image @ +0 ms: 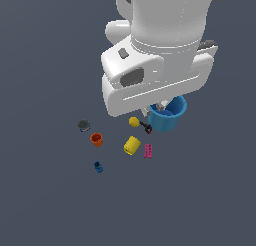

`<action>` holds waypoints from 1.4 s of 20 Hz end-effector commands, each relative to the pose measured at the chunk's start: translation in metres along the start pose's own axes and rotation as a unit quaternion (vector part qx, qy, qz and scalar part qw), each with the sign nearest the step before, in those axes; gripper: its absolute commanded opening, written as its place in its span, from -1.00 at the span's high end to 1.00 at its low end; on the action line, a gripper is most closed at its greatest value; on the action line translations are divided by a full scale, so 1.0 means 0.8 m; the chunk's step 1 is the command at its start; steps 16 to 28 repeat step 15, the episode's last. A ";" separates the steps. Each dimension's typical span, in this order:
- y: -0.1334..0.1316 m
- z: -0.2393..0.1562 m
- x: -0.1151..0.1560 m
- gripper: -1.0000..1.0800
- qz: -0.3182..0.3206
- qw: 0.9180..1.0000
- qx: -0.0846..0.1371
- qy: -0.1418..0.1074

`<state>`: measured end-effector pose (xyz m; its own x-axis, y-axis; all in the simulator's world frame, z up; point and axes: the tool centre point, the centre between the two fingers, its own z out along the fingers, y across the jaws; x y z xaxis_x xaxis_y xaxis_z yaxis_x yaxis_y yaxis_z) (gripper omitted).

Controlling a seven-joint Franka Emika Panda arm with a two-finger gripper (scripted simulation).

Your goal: Pick up a designated object from a clutter of objects.

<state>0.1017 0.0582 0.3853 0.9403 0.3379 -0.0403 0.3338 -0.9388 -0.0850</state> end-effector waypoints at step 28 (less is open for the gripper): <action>-0.024 -0.069 0.001 1.00 0.000 1.000 0.000 0.001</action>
